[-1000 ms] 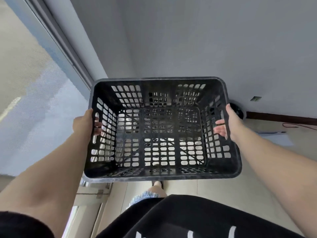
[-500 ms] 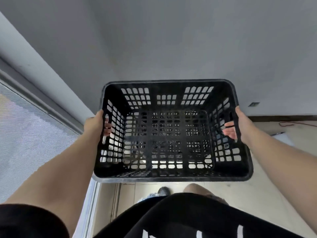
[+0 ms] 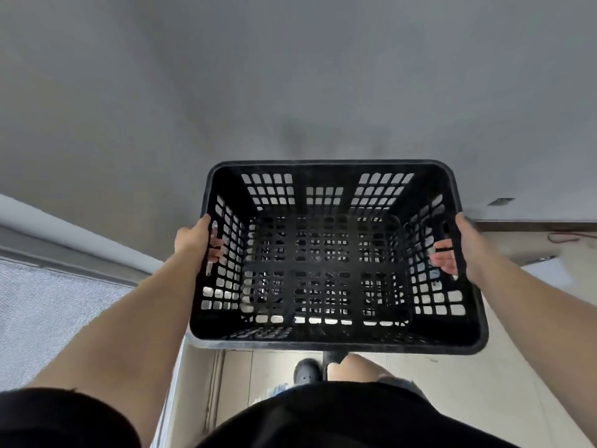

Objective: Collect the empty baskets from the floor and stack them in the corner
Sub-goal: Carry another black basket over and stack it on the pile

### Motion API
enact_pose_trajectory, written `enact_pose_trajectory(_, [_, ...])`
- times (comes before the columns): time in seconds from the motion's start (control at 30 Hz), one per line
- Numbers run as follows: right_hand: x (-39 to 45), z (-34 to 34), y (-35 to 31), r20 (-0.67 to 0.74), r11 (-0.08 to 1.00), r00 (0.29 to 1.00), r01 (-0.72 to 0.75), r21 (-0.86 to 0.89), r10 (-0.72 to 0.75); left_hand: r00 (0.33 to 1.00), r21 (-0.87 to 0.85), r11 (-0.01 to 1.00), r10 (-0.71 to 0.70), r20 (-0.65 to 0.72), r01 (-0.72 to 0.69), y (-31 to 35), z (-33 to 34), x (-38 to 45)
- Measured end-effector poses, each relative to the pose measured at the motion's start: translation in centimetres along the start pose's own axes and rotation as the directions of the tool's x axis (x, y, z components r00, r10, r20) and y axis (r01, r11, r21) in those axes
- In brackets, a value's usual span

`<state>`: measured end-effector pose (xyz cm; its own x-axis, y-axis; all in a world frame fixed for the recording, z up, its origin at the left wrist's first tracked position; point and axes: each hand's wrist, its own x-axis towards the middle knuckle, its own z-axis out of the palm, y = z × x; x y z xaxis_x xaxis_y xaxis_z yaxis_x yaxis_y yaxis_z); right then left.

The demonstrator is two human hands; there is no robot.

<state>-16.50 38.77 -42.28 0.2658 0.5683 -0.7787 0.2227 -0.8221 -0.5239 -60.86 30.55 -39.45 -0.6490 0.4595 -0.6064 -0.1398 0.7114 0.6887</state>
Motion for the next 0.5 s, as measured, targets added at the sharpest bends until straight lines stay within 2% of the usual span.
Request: enact_pose_trajectory(0.5, [6.7, 0.5, -2.8, 0.012, 0.997, 0.997, -0.078, -0.004, 0.078, 0.999, 0.134, 0.99, -0.049, -0.004, 0.049, 1.8, 5.6, 5.0])
